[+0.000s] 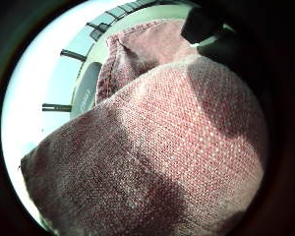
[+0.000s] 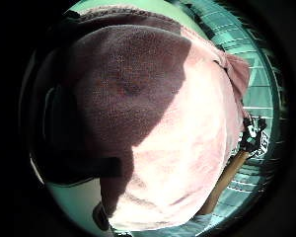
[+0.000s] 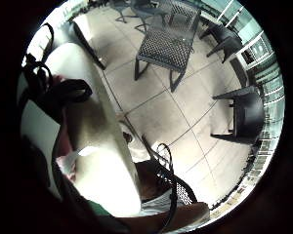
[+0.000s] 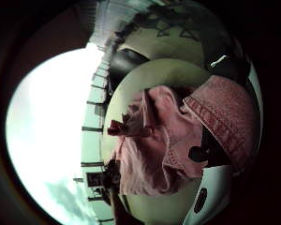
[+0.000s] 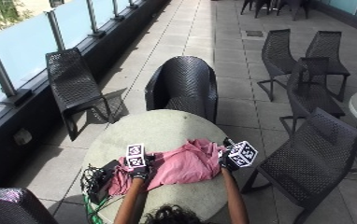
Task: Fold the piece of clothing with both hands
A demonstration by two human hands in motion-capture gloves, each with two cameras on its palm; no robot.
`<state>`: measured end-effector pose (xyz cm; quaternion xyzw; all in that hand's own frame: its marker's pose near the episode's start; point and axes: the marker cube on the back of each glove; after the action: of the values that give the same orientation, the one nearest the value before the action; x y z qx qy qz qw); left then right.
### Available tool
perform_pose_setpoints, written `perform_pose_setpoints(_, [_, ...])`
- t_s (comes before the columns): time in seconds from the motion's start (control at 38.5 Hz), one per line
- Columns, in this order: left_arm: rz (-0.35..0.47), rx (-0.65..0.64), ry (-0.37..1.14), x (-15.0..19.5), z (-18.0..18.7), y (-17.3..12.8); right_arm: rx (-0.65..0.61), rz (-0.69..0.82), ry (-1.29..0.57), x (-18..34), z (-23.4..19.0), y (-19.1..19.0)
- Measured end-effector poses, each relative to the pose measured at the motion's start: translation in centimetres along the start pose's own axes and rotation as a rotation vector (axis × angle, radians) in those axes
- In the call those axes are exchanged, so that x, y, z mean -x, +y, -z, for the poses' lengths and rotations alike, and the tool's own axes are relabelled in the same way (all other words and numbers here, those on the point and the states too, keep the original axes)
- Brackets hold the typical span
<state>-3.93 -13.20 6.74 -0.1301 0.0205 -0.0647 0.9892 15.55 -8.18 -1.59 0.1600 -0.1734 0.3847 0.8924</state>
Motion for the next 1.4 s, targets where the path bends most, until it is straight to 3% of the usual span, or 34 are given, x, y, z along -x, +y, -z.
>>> perform_pose_setpoints(0.08, [-0.012, -0.073, 0.121, -0.3, 2.4, -0.4, 0.012, 0.145, -0.192, 5.6, 1.3, 2.7])
perform_pose_setpoints(0.13, [-0.003, -0.166, 0.175, 0.4, 3.1, -2.5, 0.014, 0.303, -0.325, 10.0, 1.1, 4.6])
perform_pose_setpoints(0.21, [-0.001, -0.278, 0.209, 2.2, 3.6, -5.5, 0.035, 0.477, -0.382, 14.9, -1.9, 6.6])
perform_pose_setpoints(0.31, [-0.009, -0.357, 0.222, 3.2, 6.4, -3.9, 0.1, 0.586, -0.328, 19.0, -4.9, 10.2])
perform_pose_setpoints(0.44, [0.036, -0.446, 0.176, 5.1, 9.9, -0.1, 0.285, 0.709, -0.236, 24.3, -10.0, 17.9])
perform_pose_setpoints(0.62, [0.1, -0.46, 0.147, 8.1, 10.7, 2.8, 0.269, 0.893, -0.076, 27.1, -18.6, 23.9])
perform_pose_setpoints(0.78, [0.136, -0.45, 0.201, 9.9, 8.8, 2.0, 0.409, 0.885, 0.018, 26.1, -12.5, 29.5])
perform_pose_setpoints(0.88, [0.145, -0.404, 0.193, 10.6, 7.4, 1.0, 0.465, 0.939, 0.025, 26.1, -12.2, 29.3])
perform_pose_setpoints(1.01, [0.12, -0.394, 0.175, 10.0, 7.1, 0.5, 0.471, 1.233, 0.115, 26.3, -11.9, 25.4])
perform_pose_setpoints(1.07, [0.107, -0.399, 0.172, 9.5, 7.1, 0.3, 0.551, 1.279, 0.209, 25.1, -10.8, 24.2])
perform_pose_setpoints(1.22, [0.05, -0.403, 0.13, 7.2, 7.7, 0.3, 0.705, 1.285, 0.391, 21.8, -5.9, 19.9])
perform_pose_setpoints(1.33, [0.015, -0.393, 0.085, 5.3, 7.5, 0.0, 0.535, 1.096, 0.695, 18.6, -3.3, 13.8])
perform_pose_setpoints(1.4, [-0.009, -0.383, 0.062, 4.1, 7.4, -0.1, 0.442, 1.013, 0.732, 16.9, -4.6, 9.5])
